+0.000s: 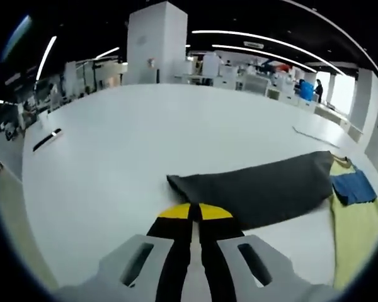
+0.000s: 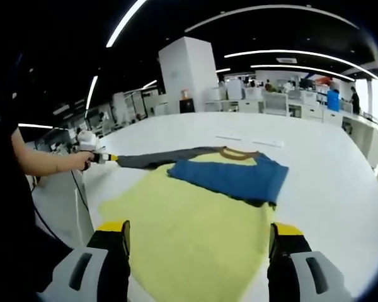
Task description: Fold the garment on the visible template until the final outline fits inside the template.
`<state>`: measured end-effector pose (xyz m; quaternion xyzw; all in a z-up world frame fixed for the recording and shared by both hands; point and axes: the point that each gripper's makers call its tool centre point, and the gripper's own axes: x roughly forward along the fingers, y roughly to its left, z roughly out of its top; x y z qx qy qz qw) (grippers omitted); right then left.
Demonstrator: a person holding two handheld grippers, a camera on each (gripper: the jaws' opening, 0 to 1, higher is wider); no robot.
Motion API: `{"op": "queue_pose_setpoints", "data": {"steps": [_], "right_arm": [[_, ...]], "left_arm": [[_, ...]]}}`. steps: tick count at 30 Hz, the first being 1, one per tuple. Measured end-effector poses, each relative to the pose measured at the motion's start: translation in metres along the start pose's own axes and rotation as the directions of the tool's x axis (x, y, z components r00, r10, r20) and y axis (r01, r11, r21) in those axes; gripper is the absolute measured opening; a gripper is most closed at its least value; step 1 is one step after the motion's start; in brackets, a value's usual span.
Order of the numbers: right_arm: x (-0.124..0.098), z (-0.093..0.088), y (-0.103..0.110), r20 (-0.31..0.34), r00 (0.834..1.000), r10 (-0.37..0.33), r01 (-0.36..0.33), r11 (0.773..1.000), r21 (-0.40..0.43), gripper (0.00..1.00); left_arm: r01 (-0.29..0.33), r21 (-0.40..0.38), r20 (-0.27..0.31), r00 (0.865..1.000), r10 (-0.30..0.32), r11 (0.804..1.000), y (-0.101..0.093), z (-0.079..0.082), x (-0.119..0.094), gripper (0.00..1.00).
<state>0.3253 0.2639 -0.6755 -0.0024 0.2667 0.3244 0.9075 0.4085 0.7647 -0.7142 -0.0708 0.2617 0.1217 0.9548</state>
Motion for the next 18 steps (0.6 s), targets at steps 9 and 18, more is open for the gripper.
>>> {"op": "queue_pose_setpoints", "data": {"steps": [9,18], "right_arm": [[0.002,-0.003,0.005,-0.006,1.0,0.011,-0.011,1.0,0.003,0.91],[0.003,-0.003,0.01,-0.001,1.0,0.026,-0.026,1.0,0.005,0.92]], "left_arm": [[0.062,-0.011,0.033,0.998,-0.061,0.998,-0.024,0.013,0.0,0.0],[0.152,-0.011,0.074,0.986,-0.151,0.988,-0.059,0.029,0.001,0.0]]}}
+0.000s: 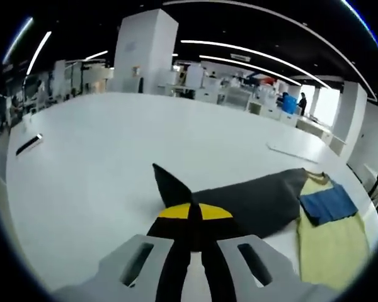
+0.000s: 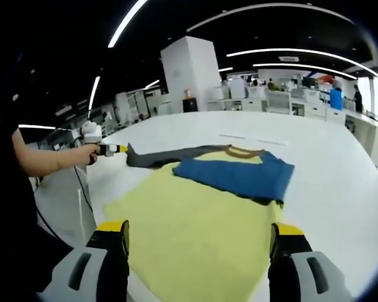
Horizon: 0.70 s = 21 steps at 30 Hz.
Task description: Fold the garment on the visible template until the final outline fits inside the template.
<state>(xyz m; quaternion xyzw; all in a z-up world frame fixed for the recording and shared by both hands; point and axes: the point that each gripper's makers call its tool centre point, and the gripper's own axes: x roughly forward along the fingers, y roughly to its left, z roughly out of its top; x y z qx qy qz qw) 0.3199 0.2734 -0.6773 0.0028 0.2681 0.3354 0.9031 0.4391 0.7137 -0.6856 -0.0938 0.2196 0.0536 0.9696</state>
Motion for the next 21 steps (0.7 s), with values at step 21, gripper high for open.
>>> {"op": "queue_pose_setpoints", "data": {"steps": [21], "right_arm": [[0.002,-0.004,0.005,-0.012,1.0,0.01,-0.011,1.0,0.0,0.94]], "left_arm": [[0.195,0.005,0.044,0.98,-0.195,0.981,-0.078,0.032,0.017,0.0]]}}
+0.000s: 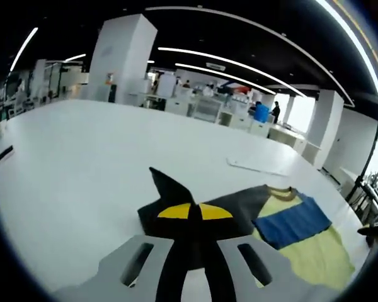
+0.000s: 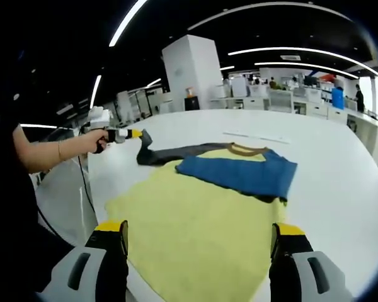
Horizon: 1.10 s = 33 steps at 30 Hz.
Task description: Fold the garment on the visible template until the final outline fits inside the template.
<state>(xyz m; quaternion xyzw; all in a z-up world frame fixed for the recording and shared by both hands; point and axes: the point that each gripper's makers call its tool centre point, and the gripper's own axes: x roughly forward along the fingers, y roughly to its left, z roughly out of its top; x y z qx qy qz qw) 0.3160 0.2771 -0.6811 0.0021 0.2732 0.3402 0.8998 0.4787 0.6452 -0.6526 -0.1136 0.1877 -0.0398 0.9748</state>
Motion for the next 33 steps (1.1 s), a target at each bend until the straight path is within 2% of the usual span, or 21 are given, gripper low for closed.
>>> {"op": "queue_pose_setpoints", "data": {"steps": [9,24,32,33], "right_arm": [[0.001,-0.003,0.001,-0.009,1.0,0.004,-0.004,1.0,0.003,0.94],[0.0,-0.008,-0.001,-0.022,1.0,0.004,-0.003,1.0,0.013,0.93],[-0.001,-0.014,-0.003,-0.043,0.999,0.003,-0.003,1.0,0.012,0.93],[-0.002,-0.015,-0.004,-0.046,0.999,0.004,-0.003,1.0,0.012,0.93]], "left_arm": [[0.089,0.023,0.007,0.996,-0.089,0.996,-0.041,0.01,0.01,0.0],[0.22,0.044,0.04,0.974,-0.221,0.975,-0.109,0.025,0.027,0.0],[0.311,0.061,0.047,0.948,-0.314,0.949,-0.161,0.025,0.034,0.0],[0.337,0.053,0.071,0.938,-0.34,0.94,-0.168,0.029,0.034,0.0]]}}
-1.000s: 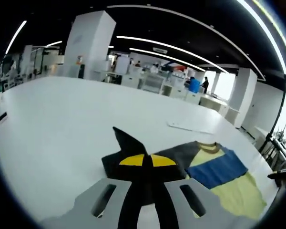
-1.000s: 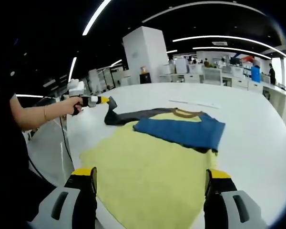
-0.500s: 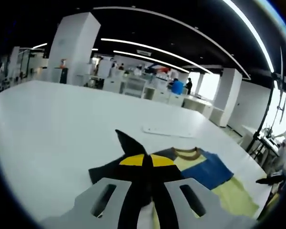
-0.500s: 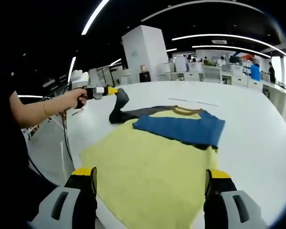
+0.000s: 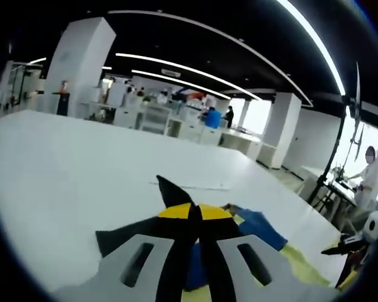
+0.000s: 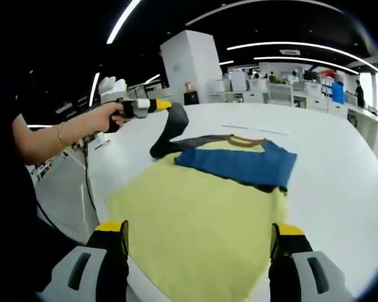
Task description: Fold the garment on the visible template until the final outline fits inside the template.
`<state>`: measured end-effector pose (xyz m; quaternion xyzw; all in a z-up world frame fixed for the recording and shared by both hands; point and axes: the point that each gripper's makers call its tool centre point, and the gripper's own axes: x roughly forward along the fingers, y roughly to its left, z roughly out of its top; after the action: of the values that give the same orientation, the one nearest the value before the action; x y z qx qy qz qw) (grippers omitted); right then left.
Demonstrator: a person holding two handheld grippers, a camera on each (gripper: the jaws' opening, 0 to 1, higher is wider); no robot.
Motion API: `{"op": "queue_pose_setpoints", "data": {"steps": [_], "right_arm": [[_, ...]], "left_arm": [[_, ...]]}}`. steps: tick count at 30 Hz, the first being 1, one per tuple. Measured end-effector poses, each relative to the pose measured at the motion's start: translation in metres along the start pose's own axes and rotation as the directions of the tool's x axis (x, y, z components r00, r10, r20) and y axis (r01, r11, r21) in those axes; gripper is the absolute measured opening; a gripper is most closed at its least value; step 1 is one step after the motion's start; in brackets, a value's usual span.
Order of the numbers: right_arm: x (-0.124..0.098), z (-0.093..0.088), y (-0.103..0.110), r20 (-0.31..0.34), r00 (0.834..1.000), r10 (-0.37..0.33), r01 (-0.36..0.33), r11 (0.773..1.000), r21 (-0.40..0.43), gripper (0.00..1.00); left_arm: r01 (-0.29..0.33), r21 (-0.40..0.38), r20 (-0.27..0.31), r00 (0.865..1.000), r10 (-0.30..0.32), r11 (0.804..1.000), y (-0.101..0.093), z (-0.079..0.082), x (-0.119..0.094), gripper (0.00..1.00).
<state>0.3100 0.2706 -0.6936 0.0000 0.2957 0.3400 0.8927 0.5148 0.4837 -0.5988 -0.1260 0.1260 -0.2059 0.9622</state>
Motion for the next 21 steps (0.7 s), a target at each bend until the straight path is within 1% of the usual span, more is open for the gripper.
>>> {"op": "queue_pose_setpoints", "data": {"steps": [1,3,8,11,16,18,21], "right_arm": [[0.0,-0.001,-0.001,-0.004,1.0,-0.001,0.001,1.0,0.0,0.93],[-0.001,-0.001,-0.002,-0.004,1.0,-0.006,0.006,1.0,0.0,0.93],[-0.003,-0.004,-0.005,-0.012,1.0,-0.014,0.014,1.0,0.0,0.93],[-0.003,-0.007,-0.007,-0.02,1.0,-0.02,0.019,1.0,-0.011,0.92],[-0.002,-0.014,-0.007,-0.036,0.999,-0.02,0.019,1.0,-0.005,0.92],[-0.002,-0.014,-0.008,-0.034,0.999,-0.019,0.019,1.0,0.001,0.92],[-0.003,-0.012,-0.01,-0.027,0.999,-0.023,0.024,1.0,0.005,0.92]], "left_arm": [[0.016,-0.008,0.004,1.0,-0.016,1.0,-0.007,0.001,0.003,0.0],[0.029,0.009,-0.002,1.0,-0.029,1.0,-0.016,0.0,0.009,0.0],[0.072,-0.003,-0.013,0.997,-0.072,0.997,-0.033,-0.004,0.025,0.0],[0.102,0.013,-0.025,0.995,-0.101,0.995,-0.046,-0.007,0.031,0.0],[0.151,0.028,-0.017,0.988,-0.151,0.988,-0.066,-0.008,0.042,0.0],[0.168,0.022,-0.008,0.986,-0.168,0.986,-0.074,-0.007,0.046,0.0],[0.21,0.011,0.009,0.978,-0.21,0.978,-0.088,-0.006,0.053,0.0]]}}
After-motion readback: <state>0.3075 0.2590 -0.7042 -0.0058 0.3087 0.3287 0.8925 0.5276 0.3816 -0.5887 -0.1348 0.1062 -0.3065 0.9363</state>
